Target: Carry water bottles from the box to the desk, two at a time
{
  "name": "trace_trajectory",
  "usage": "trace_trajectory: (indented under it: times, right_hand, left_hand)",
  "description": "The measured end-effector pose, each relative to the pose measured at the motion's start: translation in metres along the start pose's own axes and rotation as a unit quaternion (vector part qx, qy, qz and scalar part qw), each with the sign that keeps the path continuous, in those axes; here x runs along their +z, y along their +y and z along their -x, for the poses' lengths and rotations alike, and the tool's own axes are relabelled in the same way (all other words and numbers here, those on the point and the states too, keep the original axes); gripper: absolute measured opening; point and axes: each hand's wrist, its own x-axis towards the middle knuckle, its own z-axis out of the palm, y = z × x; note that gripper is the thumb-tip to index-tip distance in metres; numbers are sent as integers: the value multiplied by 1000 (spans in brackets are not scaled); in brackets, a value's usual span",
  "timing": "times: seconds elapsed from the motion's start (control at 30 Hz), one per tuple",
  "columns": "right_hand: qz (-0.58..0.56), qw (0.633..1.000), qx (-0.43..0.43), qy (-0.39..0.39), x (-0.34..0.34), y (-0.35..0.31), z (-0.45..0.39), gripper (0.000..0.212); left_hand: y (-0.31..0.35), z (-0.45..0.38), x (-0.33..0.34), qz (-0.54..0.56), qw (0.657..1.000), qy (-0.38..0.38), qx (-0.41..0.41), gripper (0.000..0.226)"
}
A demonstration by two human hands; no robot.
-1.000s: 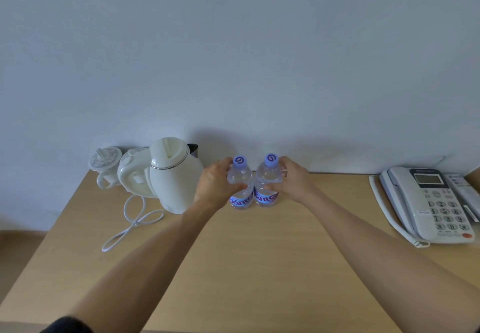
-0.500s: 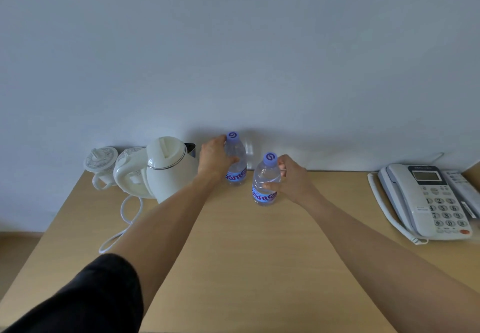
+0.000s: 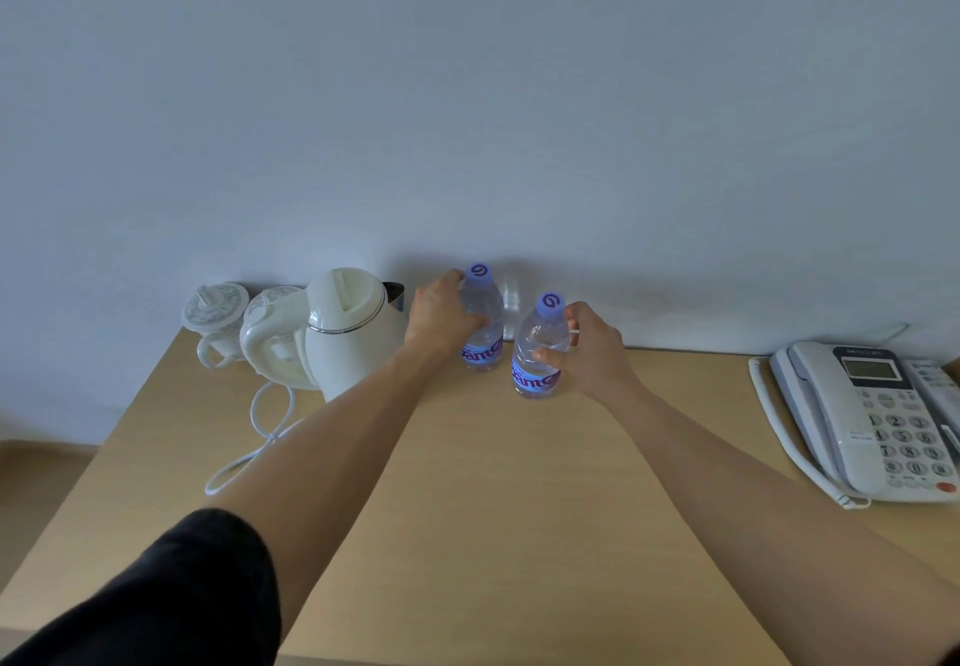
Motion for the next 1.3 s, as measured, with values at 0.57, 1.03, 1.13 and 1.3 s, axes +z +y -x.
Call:
trace_trajectory:
  times: [0.57,1.03,1.13,1.3]
  right_hand:
    - [-23,1000,4,9,7,-10,-40,51]
    - [7,999,32,17,3,-16,-36,60]
    - [39,998,25,30,0,-23,-38,60]
    - [81,996,3,43,0,-32,-39,46]
  left_hand:
    - [-4,-4,-1,0,999,-7,-32,56]
    - [-4,-4,-2,1,999,-17,-37,65]
    - [-4,-5,-2,-3,999,-14,-38,64]
    - [-4,-5,0,-6,999,-14,-41,59]
